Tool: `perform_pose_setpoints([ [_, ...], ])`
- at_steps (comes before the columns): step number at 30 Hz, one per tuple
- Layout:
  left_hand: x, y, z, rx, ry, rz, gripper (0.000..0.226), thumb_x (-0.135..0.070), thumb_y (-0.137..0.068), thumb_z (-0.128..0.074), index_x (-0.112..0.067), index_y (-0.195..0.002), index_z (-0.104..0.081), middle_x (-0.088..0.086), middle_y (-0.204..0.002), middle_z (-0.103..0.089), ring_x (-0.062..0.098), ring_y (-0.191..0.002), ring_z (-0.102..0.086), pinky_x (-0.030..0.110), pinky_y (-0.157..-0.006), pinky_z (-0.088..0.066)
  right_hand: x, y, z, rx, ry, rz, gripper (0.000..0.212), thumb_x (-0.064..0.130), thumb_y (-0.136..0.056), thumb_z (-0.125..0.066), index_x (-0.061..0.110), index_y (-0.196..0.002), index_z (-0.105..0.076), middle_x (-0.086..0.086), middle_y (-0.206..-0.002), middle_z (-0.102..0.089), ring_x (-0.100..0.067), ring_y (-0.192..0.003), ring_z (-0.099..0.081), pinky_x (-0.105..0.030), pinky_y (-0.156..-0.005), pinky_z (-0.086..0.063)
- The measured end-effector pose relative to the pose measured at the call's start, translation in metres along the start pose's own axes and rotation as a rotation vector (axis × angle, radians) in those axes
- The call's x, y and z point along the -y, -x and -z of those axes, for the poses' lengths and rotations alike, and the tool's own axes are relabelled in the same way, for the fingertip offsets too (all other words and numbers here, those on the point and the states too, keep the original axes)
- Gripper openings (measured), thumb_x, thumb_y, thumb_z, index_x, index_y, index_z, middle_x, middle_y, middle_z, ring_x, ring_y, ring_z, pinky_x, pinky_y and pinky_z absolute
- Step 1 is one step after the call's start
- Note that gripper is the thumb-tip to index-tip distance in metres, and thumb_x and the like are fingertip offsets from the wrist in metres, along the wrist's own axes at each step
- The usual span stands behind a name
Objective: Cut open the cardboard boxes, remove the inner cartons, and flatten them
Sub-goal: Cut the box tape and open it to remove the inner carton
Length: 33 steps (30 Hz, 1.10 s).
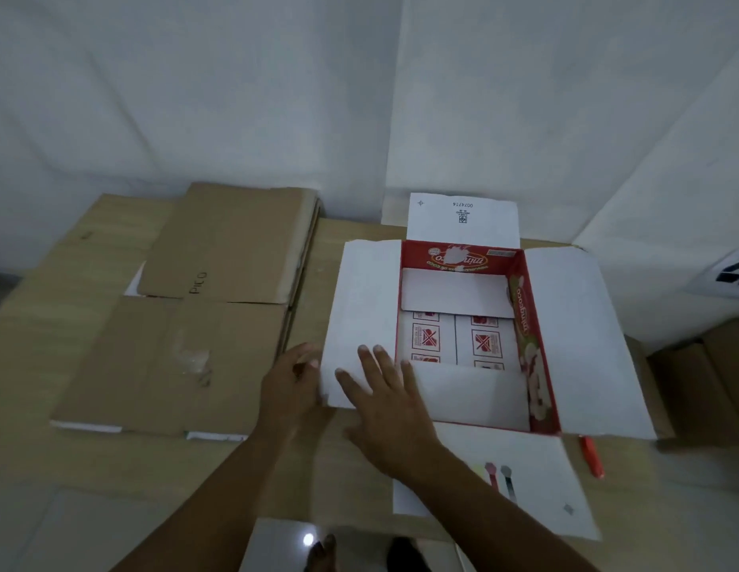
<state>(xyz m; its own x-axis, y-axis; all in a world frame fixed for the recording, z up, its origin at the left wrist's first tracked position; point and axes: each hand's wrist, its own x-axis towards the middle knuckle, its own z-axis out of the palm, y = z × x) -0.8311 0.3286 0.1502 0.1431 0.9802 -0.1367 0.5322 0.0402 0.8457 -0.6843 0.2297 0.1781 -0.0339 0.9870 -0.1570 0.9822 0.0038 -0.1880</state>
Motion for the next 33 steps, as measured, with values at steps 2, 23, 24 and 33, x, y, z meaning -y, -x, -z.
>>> perform_pose_setpoints([
  [2,0.007,0.003,0.009,0.005,0.005,0.044,0.033,-0.020,-0.098,-0.059,-0.019,-0.131,-0.064,0.001,-0.131,-0.064,0.019,-0.116,-0.061,0.043,-0.103,-0.048,0.008,-0.007,-0.007,0.031,0.093,-0.030,0.079,0.043,-0.098,-0.055,0.029,-0.159,-0.007,-0.014,-0.166,0.009,-0.034,-0.151,0.015,-0.058,-0.118,0.009],
  [23,-0.074,0.007,0.038,-0.032,0.239,-0.407,0.030,-0.038,-0.097,-0.055,-0.028,-0.122,-0.067,-0.010,-0.126,-0.064,0.002,-0.118,-0.058,0.025,-0.098,-0.047,0.038,0.004,0.134,-0.723,-0.781,-0.277,0.057,0.034,-0.106,-0.038,0.039,-0.155,-0.010,0.004,-0.123,-0.059,-0.008,-0.096,-0.065,-0.031,-0.077,-0.060],
  [24,-0.084,0.009,0.033,0.002,0.220,-0.460,0.033,-0.039,-0.096,-0.054,-0.025,-0.123,-0.068,-0.008,-0.132,-0.060,-0.004,-0.122,-0.052,0.020,-0.102,-0.043,0.029,0.009,0.136,-0.776,-0.802,-0.315,0.060,0.031,-0.106,-0.041,0.035,-0.156,-0.008,0.005,-0.114,-0.061,-0.004,-0.089,-0.065,-0.026,-0.072,-0.058],
  [33,-0.111,0.026,-0.033,0.081,0.062,-0.600,0.054,-0.056,-0.083,-0.060,-0.023,-0.124,-0.070,0.001,-0.149,-0.046,0.010,-0.136,-0.041,0.033,-0.113,-0.034,-0.065,0.073,0.120,-0.993,-0.844,-0.724,0.119,0.028,-0.081,-0.082,0.040,-0.156,0.010,-0.007,-0.160,-0.022,-0.025,-0.142,-0.035,-0.049,-0.110,-0.041],
])
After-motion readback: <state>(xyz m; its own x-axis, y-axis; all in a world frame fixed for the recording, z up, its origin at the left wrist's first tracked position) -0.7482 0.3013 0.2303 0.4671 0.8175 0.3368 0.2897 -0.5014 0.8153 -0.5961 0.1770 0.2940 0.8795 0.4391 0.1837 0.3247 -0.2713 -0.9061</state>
